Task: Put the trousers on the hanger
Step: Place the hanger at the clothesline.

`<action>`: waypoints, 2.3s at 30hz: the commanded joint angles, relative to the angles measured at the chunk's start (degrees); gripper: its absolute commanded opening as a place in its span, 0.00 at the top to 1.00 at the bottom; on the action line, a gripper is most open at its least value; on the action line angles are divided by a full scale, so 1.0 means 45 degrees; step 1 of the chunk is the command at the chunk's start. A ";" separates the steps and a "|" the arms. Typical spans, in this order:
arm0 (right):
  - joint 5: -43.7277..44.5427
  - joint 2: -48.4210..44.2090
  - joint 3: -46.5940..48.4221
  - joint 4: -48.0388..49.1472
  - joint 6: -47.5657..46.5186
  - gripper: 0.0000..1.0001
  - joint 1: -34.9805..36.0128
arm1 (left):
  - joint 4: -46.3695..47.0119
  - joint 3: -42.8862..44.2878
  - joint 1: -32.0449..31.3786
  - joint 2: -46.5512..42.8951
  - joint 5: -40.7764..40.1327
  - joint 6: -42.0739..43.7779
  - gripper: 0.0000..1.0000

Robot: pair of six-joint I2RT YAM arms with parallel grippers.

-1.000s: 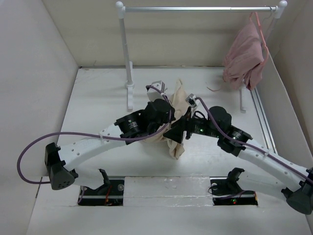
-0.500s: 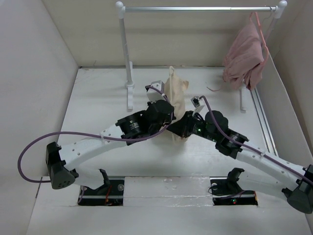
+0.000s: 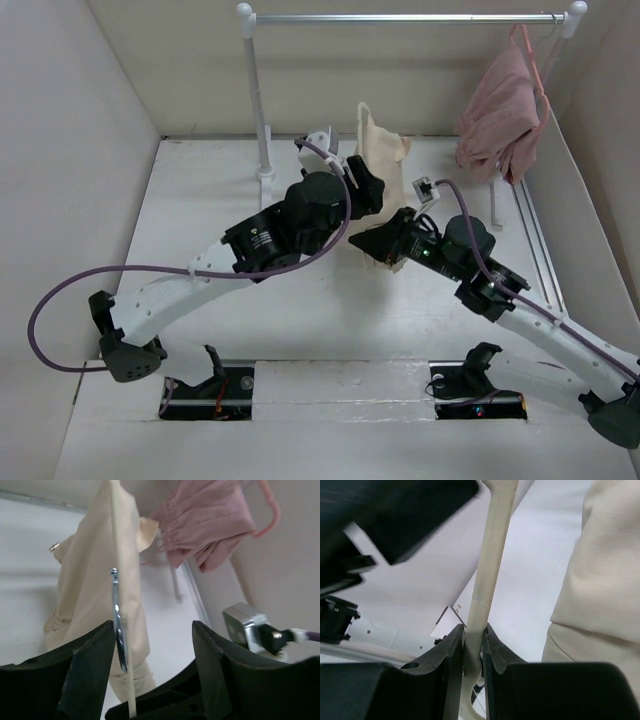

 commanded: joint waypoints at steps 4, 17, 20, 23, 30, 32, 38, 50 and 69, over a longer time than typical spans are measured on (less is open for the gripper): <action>-0.1770 0.0321 0.2167 0.0821 -0.0225 1.00 -0.1856 | 0.0857 0.1941 0.0999 -0.0808 0.0998 0.1061 0.30; -0.4132 0.2624 0.4101 0.3275 0.1061 1.00 -0.6249 | 0.0369 0.2318 0.1451 -0.1823 0.1586 0.1785 0.26; -0.4991 0.3464 0.4276 0.4878 0.2292 1.00 -0.7519 | 0.0097 0.1146 0.1451 -0.2214 0.1741 0.1395 0.27; -0.5403 0.4341 0.4764 0.5816 0.3015 1.00 -0.8595 | -0.0196 -0.0181 0.1567 -0.2702 0.1975 0.0829 0.27; -0.5327 0.6082 0.5663 0.8279 0.5414 1.00 -1.0177 | -0.0607 -0.3519 0.1568 -0.4165 0.2191 -0.0363 0.28; -0.5191 0.6414 0.5800 0.9178 0.5944 1.00 -1.0372 | -0.0666 -0.4011 0.1568 -0.4420 0.2210 -0.0617 0.28; -0.5229 0.7255 0.6816 1.0059 0.6747 1.00 -1.0843 | -0.0940 -0.5164 0.1568 -0.5066 0.2249 -0.1125 0.29; -0.5385 0.9519 0.8378 1.1232 0.8310 1.00 -1.2521 | -0.0978 -0.5439 0.1568 -0.4891 0.2191 -0.1204 0.29; -0.5561 1.1123 0.8928 1.0802 0.8350 1.00 -1.3304 | -0.1291 -0.5342 0.1568 -0.4793 0.2015 -0.1478 0.29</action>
